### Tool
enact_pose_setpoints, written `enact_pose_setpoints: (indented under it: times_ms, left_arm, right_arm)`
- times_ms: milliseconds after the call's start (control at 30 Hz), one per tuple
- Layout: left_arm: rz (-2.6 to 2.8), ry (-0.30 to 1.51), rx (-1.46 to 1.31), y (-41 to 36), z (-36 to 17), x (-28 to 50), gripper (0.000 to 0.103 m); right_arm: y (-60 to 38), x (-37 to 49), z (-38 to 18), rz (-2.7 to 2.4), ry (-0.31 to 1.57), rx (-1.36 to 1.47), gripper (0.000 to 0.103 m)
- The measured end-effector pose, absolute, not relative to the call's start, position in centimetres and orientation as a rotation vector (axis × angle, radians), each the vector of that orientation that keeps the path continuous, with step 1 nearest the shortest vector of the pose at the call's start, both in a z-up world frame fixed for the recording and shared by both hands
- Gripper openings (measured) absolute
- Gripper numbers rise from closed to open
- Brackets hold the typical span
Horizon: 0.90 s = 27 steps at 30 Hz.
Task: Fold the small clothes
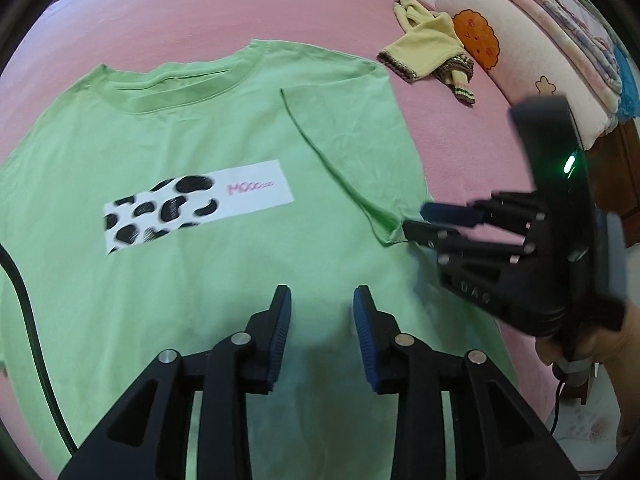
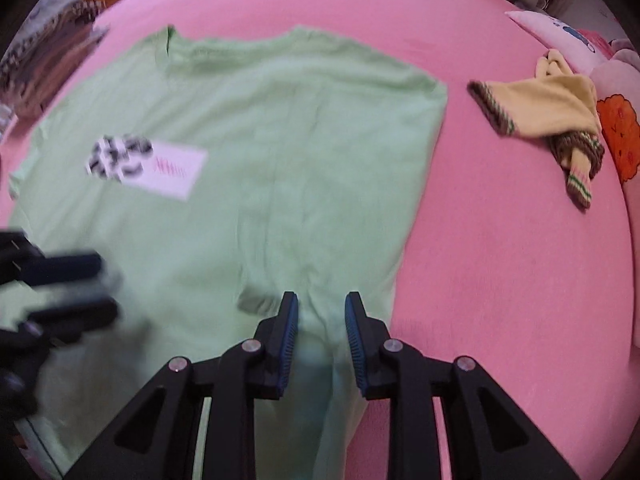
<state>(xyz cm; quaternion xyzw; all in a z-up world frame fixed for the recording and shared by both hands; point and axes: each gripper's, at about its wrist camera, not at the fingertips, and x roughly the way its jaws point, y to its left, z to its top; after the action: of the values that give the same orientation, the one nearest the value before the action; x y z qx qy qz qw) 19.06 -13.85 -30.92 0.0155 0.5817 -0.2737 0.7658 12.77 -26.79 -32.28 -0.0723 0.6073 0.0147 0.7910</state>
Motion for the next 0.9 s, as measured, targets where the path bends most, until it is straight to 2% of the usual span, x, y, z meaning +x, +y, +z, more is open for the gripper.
enact_pose_setpoints:
  times_ms: [67, 233, 400, 600, 667, 733, 900]
  left_arm:
    - [-0.577, 1.261, 0.031, -13.0, -30.6, 18.5, 0.043]
    - [-0.499, 1.267, 0.009, -10.2, -28.3, 16.9, 0.049]
    - [-0.343, 1.24, -0.034, -5.7, -23.9, 14.9, 0.058]
    - [-0.116, 1.163, -0.051, 1.8, -18.4, 13.1, 0.074]
    - [-0.046, 1.127, -0.053, 5.0, -16.8, 12.7, 0.08]
    - [0.014, 1.086, -0.039, 7.9, -15.8, 12.9, 0.084]
    - [0.101, 1.028, 0.001, 15.4, -15.8, 15.6, 0.084]
  right_arm:
    - [-26.6, 12.0, -32.2, 0.022, 1.314, -0.159, 0.024]
    - [-25.7, 11.0, -28.3, 0.046, 1.272, -0.101, 0.025]
    - [-22.2, 10.5, -22.5, 0.108, 1.202, -0.127, 0.025]
    - [-15.7, 10.8, -16.9, 0.255, 1.126, -0.2, 0.025]
    - [-13.6, 11.1, -15.6, 0.298, 1.099, -0.204, 0.033]
    - [-10.8, 11.2, -14.6, 0.334, 1.061, -0.21, 0.044]
    - [-4.3, 11.9, -14.0, 0.378, 1.017, -0.206, 0.046]
